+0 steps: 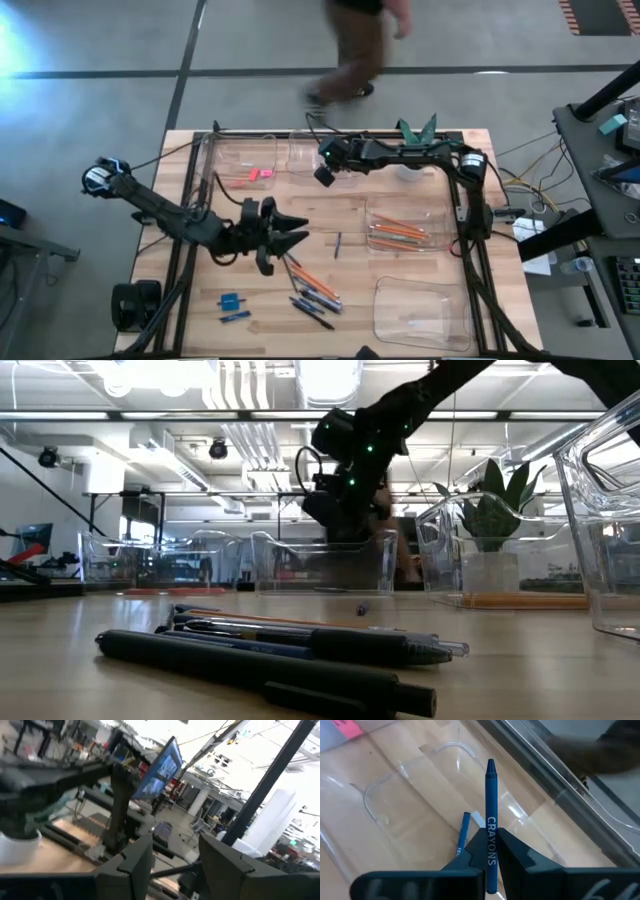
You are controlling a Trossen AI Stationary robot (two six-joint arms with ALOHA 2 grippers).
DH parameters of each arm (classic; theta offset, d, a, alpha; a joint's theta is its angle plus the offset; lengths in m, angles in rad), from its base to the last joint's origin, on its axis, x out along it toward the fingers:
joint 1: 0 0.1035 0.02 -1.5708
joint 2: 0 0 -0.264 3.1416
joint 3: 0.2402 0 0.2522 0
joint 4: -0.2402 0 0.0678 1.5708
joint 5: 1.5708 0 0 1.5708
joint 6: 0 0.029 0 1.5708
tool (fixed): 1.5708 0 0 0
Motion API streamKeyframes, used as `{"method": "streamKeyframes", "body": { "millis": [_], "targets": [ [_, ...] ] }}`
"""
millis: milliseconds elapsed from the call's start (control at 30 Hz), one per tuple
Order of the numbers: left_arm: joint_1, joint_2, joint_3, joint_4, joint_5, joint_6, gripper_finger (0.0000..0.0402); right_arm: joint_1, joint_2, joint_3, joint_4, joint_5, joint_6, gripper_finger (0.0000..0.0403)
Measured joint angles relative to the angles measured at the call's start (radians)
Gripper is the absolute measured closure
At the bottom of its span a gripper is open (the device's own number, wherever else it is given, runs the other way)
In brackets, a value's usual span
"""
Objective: Sort crayons/erasers/pens/pencils in bins
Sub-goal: Put the blue crayon into the top right transparent bin
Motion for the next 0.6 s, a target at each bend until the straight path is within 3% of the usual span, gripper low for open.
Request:
{"method": "streamKeyframes", "body": {
  "millis": [267, 600],
  "targets": [
    [0.043, -0.059, 0.001, 0.051, 0.001, 0.141, 0.0253, -0.021, 0.04, 0.0, -0.002, -0.013, 0.013, 0.038],
    [0.062, -0.094, 0.001, 0.046, 0.002, 0.147, 0.0253, -0.019, 0.098, 0.001, 0.001, -0.047, 0.041, 0.038]
  ]
}}
